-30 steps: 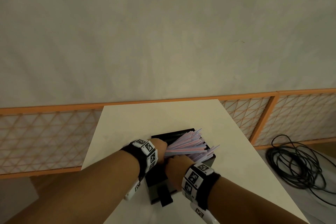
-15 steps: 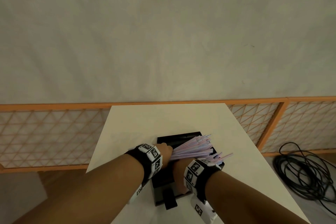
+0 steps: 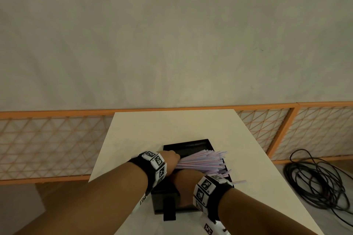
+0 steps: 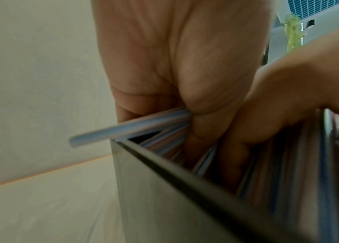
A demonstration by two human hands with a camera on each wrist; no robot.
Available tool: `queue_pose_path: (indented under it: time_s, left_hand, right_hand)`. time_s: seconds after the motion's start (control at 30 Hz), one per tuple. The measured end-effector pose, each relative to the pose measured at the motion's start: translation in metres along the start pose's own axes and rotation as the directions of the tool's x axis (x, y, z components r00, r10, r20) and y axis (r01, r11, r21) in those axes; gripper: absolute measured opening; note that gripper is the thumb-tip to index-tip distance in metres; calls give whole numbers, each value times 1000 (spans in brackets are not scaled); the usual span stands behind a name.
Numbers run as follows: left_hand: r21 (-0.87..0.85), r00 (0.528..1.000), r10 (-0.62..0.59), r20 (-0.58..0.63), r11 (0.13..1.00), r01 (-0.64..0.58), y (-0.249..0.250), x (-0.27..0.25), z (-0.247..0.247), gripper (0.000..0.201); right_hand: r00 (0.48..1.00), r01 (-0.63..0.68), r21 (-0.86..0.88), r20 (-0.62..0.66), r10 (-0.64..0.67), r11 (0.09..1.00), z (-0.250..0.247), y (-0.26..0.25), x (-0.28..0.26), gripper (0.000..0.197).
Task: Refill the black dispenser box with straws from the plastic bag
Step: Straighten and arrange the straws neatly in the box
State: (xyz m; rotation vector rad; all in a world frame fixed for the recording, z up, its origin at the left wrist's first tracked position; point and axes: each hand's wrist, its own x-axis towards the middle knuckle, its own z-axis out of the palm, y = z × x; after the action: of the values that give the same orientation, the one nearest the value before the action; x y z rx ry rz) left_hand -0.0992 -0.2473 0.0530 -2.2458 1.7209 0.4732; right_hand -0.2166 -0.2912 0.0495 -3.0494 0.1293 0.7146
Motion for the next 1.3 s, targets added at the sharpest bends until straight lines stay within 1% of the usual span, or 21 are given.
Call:
queue_pose_path:
  time_s: [0.07, 0.17, 0.27, 0.4, 0.53, 0.67, 0.77, 0.87, 0.93, 1.0, 1.07, 1.17, 1.23, 1.3]
  left_hand:
    - [-25, 1000, -3, 5, 1000, 3, -2, 0, -2, 29]
    - [-45, 1000, -20, -7, 999, 19, -3, -2, -3, 24]
    - [-36, 1000, -24, -17, 999, 23, -2, -3, -4, 23]
    - [-46, 999, -19, -43, 999, 17, -1, -2, 0, 28]
    - [-30, 999, -23, -47, 999, 22, 0, -3, 1, 30]
    - [-43, 994, -22, -106, 999, 18, 2, -12, -5, 43]
    - [-36, 990, 9, -142, 999, -15, 7, -20, -6, 50]
    - [27, 978, 72, -198, 997, -68, 11, -23, -2, 50]
    - [78, 978, 102, -184, 993, -89, 13, -24, 2, 47]
    - [81, 979, 129, -157, 990, -117, 16, -21, 5, 51]
    - [34, 983, 132, -126, 991, -128, 19, -18, 6, 58]
    - [-52, 991, 106, -82, 992, -111, 22, -13, 2, 69]
    - [-54, 989, 112, -96, 992, -118, 22, -13, -1, 65]
    - [-11, 984, 114, -139, 993, -117, 23, -15, -3, 55]
  right_hand:
    - [995, 55, -10, -82, -56, 998, 2, -1, -3, 66]
    - [990, 90, -60, -101, -96, 994, 2, -5, -7, 48]
    - [994, 61, -84, -88, -69, 995, -6, -9, -16, 32]
    - [992, 31, -119, -114, -44, 992, -14, -8, -28, 26]
    - [995, -10, -151, -104, -6, 988, -18, -9, -36, 24]
    - [995, -14, -182, -101, -4, 983, -17, -9, -42, 23]
    - [997, -18, -180, -81, 4, 984, -13, -9, -46, 23]
    - [998, -24, -158, -67, 13, 987, -12, -11, -45, 23]
    - [997, -25, -139, -71, 15, 990, -12, -14, -44, 25]
    - [997, -35, -140, -74, 25, 990, -12, -16, -46, 27]
    - [996, -59, -151, -72, 49, 987, -11, -18, -47, 27]
    - [994, -81, -146, -80, 70, 986, -10, -18, -48, 28]
    - [993, -90, -128, -86, 79, 988, -9, -17, -48, 29]
    - [989, -106, -109, -111, 94, 988, -10, -16, -49, 27]
